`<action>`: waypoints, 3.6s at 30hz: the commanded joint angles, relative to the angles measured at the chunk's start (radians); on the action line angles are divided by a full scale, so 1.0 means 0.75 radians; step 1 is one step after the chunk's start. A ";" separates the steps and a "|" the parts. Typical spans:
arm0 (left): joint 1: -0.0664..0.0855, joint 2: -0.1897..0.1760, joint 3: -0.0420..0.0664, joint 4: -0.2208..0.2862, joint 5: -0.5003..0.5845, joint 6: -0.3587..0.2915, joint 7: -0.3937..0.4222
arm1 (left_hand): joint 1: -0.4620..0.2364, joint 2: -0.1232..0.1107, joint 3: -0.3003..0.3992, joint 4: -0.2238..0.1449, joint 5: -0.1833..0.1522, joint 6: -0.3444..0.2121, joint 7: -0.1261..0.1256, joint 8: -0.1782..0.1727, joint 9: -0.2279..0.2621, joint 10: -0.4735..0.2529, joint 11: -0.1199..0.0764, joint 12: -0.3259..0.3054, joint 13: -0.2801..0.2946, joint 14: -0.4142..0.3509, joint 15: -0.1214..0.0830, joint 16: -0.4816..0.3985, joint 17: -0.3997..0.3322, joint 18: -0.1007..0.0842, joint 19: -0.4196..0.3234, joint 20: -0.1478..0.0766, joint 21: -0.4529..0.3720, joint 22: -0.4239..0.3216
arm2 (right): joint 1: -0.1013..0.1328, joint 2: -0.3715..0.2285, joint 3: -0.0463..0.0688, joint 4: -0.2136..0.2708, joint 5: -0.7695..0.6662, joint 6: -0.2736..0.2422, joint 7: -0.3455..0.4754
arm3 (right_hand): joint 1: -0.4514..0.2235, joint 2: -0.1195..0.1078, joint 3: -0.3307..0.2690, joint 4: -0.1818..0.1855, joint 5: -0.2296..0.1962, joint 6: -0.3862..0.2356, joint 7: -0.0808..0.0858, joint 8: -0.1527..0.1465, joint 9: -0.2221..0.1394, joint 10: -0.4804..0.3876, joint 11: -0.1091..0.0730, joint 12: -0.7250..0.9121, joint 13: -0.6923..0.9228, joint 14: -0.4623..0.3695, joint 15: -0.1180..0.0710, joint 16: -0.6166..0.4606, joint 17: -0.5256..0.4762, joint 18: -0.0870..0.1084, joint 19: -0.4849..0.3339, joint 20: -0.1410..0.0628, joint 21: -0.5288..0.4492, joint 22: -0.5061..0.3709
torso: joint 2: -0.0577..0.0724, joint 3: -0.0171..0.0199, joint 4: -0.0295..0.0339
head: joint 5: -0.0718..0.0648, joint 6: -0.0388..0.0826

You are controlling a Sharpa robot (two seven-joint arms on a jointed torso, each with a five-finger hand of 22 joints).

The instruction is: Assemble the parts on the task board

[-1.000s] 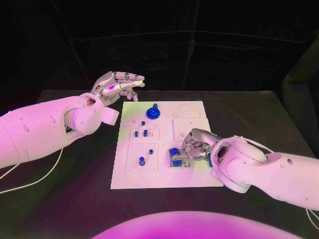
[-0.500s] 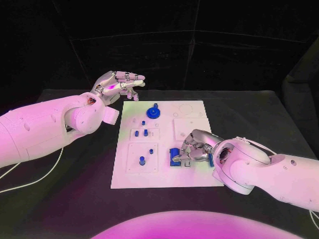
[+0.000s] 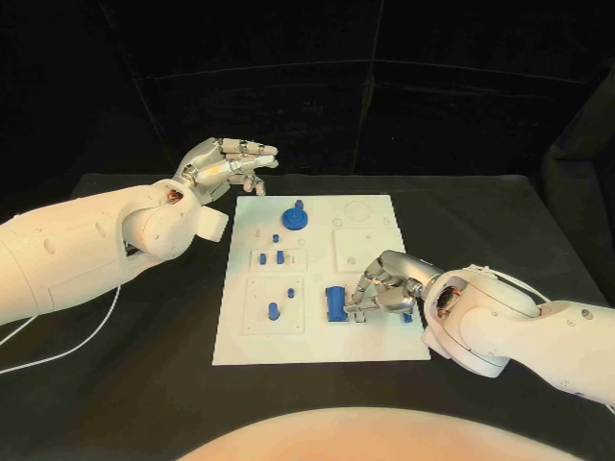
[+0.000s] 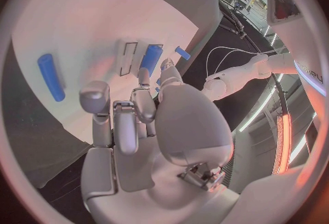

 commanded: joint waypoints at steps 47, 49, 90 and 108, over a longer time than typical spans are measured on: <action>0.000 -0.001 -0.002 0.001 0.005 0.018 0.008 | 0.000 0.005 -0.011 0.001 0.002 -0.010 0.002 0.005 -0.001 -0.008 -0.003 0.005 0.002 -0.006 0.000 -0.006 -0.002 0.017 0.003 0.003 -0.007 -0.002 | 0.014 -0.140 -0.002 -0.060 -0.311 0.270 -0.128 | 0.004 -0.002 -0.099 -0.018 0.080 0.023 0.010 -0.083 -0.008 -0.021 0.018 -0.080 -0.039 0.103 0.011 -0.017 0.195 -0.017 -0.024 0.014 -0.027 -0.036 | 0.000 0.0013 -0.0070 | -0.051 -0.003; 0.000 -0.001 -0.002 0.002 0.005 0.019 0.007 | 0.000 0.005 -0.011 0.001 0.002 -0.010 0.002 0.005 -0.001 -0.008 -0.003 0.005 0.002 -0.006 0.000 -0.006 -0.002 0.017 0.003 0.003 -0.007 -0.002 | 0.011 -0.127 -0.002 -0.064 -0.334 0.279 -0.130 | 0.021 0.002 -0.097 -0.030 0.082 0.025 0.010 -0.085 -0.006 -0.021 0.018 -0.081 -0.038 0.103 0.010 -0.017 0.196 -0.018 -0.023 0.013 -0.026 -0.034 | 0.001 0.0005 -0.0060 | -0.052 -0.004; 0.000 -0.006 -0.004 0.007 0.005 0.017 0.008 | 0.004 0.010 -0.018 -0.001 0.002 -0.012 0.002 0.009 -0.001 -0.012 -0.003 0.012 0.003 -0.008 0.000 -0.005 -0.007 0.017 0.004 0.004 -0.010 -0.004 | 0.006 -0.111 -0.002 0.045 0.066 -0.068 -0.098 | -0.089 -0.092 0.464 -0.057 0.321 0.118 0.002 -0.243 -0.037 0.006 0.008 -0.061 0.000 0.111 0.002 -0.002 0.232 -0.025 0.005 0.006 -0.002 0.019 | 0.000 -0.0009 -0.0052 | -0.041 0.002; 0.000 -0.008 -0.004 0.010 0.005 0.019 0.008 | 0.004 0.010 -0.018 -0.001 0.002 -0.012 0.002 0.009 -0.001 -0.012 -0.003 0.012 0.003 -0.008 0.000 -0.005 -0.007 0.017 0.004 0.004 -0.010 -0.004 | 0.006 0.005 -0.001 -0.017 0.120 -0.005 -0.178 | -0.160 -0.118 0.460 -0.027 0.366 0.174 -0.021 -0.222 -0.006 0.030 -0.009 -0.026 0.027 0.116 -0.012 0.009 0.253 -0.026 0.013 -0.006 0.003 0.029 | 0.000 -0.0006 -0.0069 | -0.035 -0.001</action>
